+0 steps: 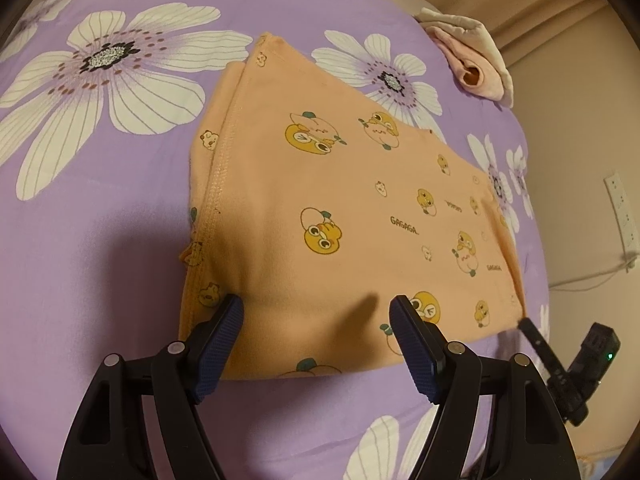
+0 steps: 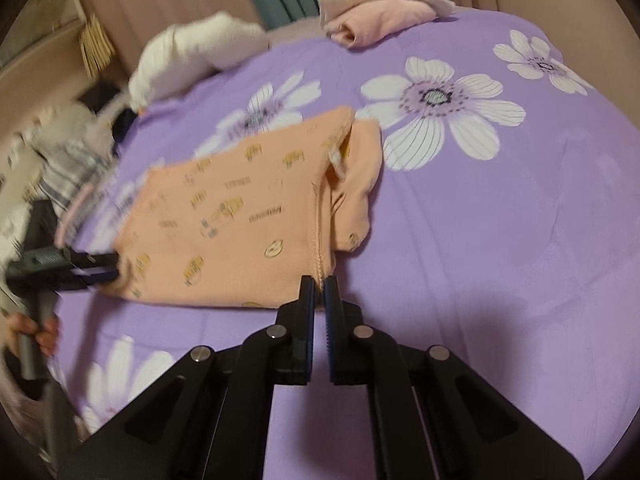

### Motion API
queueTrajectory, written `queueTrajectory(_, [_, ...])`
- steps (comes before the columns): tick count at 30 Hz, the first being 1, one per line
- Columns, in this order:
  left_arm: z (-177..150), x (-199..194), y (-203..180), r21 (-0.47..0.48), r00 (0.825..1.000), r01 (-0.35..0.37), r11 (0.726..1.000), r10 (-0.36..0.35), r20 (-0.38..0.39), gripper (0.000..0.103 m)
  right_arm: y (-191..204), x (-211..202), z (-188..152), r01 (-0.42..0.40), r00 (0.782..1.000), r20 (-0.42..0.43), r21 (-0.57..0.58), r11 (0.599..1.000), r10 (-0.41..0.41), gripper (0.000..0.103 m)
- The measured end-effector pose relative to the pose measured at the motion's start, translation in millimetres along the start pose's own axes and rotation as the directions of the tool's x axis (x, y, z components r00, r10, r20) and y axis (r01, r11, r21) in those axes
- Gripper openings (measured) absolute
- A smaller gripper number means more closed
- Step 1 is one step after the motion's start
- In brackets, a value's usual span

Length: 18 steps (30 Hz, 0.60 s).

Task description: Fold small clothes

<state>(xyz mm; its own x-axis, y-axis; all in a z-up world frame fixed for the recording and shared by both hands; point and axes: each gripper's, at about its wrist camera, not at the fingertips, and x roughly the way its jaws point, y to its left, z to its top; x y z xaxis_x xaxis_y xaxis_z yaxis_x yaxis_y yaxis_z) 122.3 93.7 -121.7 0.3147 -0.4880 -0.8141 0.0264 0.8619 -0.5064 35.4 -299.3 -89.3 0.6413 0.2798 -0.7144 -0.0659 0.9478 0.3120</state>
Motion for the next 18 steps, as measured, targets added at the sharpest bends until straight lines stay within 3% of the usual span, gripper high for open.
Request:
queueTrajectory(2, [0.1, 0.5, 0.1, 0.001, 1.000, 0.000, 1.000, 0.000, -0.002, 0.075, -4.2, -2.9, 1.3, -0.004, 1.000, 0.000, 0.018, 1.000, 0.004, 0.004])
queueTrajectory(4, [-0.1, 0.6, -0.5, 0.006, 1.000, -0.001, 1.000, 0.001, -0.002, 0.075, -8.8, 3.3, 0.9, 0.025, 0.999, -0.033, 0.019, 1.000, -0.024, 0.001])
queueTrajectory(8, [-0.2, -0.9, -1.5, 0.019, 1.000, -0.003, 1.000, 0.003, -0.006, 0.075, -19.3, 12.5, -4.8, 0.094, 0.992, -0.090, 0.037, 0.995, -0.090, 0.004])
queueTrajectory(14, [-4.8, -11.5, -8.2, 0.039, 1.000, -0.010, 0.999, 0.010, 0.000, 0.075, -1.6, -8.4, 2.7, 0.024, 1.000, 0.012, 0.003, 1.000, -0.024, 0.006])
queueTrajectory(18, [-10.1, -14.6, -15.9, 0.086, 1.000, -0.028, 0.996, 0.027, 0.012, 0.075, 11.2, 3.4, 15.5, -0.039, 0.999, 0.016, -0.011, 0.999, 0.039, 0.007])
